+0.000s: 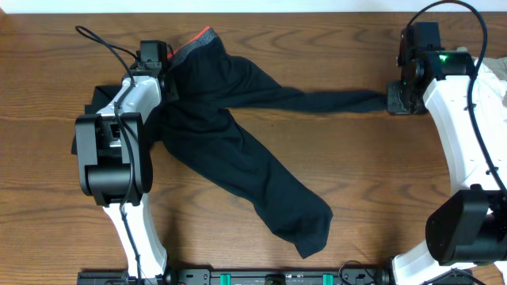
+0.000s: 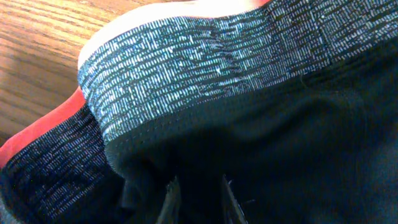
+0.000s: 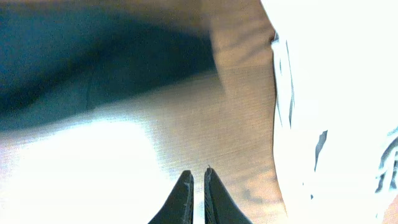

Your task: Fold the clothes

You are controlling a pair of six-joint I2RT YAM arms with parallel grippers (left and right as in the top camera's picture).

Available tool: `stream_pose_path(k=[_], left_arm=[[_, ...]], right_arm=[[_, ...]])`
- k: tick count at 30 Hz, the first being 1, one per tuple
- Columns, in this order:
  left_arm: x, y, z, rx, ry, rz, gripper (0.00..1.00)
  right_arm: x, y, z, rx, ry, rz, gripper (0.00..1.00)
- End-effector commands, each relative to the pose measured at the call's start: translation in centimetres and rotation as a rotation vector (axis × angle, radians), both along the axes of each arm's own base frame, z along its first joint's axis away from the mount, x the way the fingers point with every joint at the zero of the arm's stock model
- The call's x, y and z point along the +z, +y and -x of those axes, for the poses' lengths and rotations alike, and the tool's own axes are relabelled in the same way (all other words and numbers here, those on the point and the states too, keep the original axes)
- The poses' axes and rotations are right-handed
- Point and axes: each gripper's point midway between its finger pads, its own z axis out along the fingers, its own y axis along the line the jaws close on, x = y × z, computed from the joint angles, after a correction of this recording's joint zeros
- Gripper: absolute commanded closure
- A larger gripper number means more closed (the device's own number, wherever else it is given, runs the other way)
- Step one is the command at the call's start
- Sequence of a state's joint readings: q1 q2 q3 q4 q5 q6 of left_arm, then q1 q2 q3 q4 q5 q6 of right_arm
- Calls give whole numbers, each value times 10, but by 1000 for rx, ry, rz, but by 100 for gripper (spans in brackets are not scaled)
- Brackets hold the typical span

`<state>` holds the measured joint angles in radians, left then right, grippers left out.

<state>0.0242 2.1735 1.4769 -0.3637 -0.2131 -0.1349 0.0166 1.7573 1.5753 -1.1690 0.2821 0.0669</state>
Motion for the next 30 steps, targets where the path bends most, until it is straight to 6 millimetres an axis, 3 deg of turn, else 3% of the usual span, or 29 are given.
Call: stream_pose_path(k=[1, 5, 7, 8, 10, 16, 22, 26, 30], left_arm=[[-29, -5, 16, -3, 85, 22, 75], [-29, -5, 16, -3, 85, 22, 74], [-29, -5, 16, -3, 85, 22, 75], [-29, -5, 15, -3, 84, 22, 74], [-29, -5, 15, -3, 84, 22, 75], [-30, -5, 18, -3, 94, 23, 74], [-32, -13, 19, -19, 103, 64, 74], [-34, -24, 18, -42, 102, 125, 69], [-35, -33, 20, -61, 110, 177, 68]], right_arm=[[-12, -2, 15, -9, 69, 5, 93], [-23, -10, 34, -50, 138, 43, 91], [-28, -8, 37, -67, 145, 32, 75], [-31, -6, 36, -73, 137, 14, 59], [-38, 4, 26, -66, 101, -62, 49], [-53, 15, -10, -126, -26, -303, 44], [-69, -7, -27, -385, -90, -445, 41], [-87, -7, -34, -487, -83, -515, 36], [-117, -4, -37, -592, -38, -533, 27]])
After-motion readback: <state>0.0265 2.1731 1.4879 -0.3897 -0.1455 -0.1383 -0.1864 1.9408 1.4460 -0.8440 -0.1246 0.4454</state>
